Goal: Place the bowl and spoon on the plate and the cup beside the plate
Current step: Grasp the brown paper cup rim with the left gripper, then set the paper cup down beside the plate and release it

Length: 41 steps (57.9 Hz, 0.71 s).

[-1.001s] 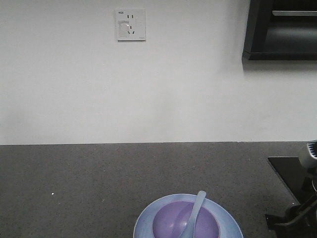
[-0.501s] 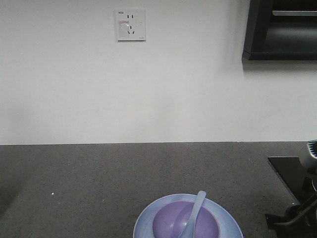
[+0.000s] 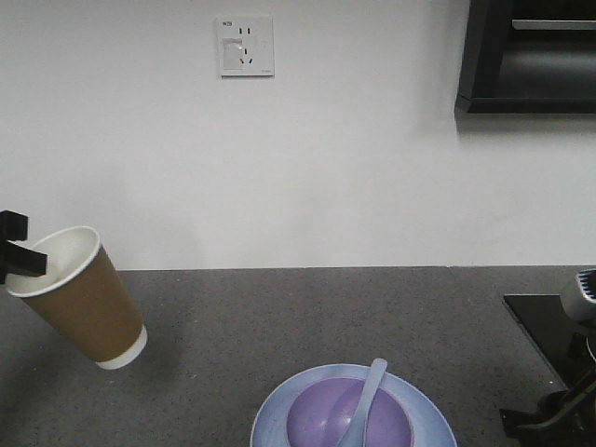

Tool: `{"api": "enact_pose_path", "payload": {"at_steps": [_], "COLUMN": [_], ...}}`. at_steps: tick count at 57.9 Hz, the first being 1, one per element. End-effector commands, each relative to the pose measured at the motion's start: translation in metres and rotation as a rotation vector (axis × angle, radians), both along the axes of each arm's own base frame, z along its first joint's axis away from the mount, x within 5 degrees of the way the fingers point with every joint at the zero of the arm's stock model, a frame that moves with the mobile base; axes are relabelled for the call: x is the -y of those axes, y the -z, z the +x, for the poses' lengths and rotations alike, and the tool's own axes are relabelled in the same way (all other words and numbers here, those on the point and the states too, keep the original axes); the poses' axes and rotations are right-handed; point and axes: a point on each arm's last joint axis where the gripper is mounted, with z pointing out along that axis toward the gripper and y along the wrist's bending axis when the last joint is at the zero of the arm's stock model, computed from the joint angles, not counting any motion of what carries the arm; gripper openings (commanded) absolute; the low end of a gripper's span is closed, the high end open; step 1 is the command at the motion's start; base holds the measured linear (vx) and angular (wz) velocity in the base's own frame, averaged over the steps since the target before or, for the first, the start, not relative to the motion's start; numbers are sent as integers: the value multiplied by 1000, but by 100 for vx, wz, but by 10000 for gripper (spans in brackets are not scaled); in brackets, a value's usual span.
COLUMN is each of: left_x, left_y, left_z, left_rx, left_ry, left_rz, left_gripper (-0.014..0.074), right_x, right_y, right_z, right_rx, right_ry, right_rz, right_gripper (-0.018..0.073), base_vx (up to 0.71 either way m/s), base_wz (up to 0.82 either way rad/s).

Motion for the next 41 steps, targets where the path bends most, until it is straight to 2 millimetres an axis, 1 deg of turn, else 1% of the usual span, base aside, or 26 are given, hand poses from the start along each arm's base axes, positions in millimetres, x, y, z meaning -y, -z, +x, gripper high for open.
{"api": "enact_pose_path", "payload": {"at_steps": [1,10,15,21,26,34,41], "left_x": [15,26,33,47,59,81,96], "left_y": [-12,15,28,42,48,53,58], "left_z": [1,15,21,29,31,32,31], "left_rx": [61,-58,-112,-155,-170,-160,-168], "left_ry": [4,9,28,72,108,160,203], "left_rz": [11,140,150,150,145,151,165], "left_gripper": [-6,-6,-6,-6,-6,-6,-6], "right_x": [0,0,0,0,0,0,0], "right_y": [-17,-17,-17,-18,-18,-17,-17], "right_z": [3,3,3,3,3,3,3], "right_rx": [97,98,106,112,112,109,105], "right_ry": [8,8,9,10,10,9,9], "right_rz": [25,25,27,29,29,28,27], "right_gripper": [466,466,466,466,466,466,466], "base_vx": [0,0,0,0,0,0,0], "base_wz": [0,0,0,0,0,0,0]}}
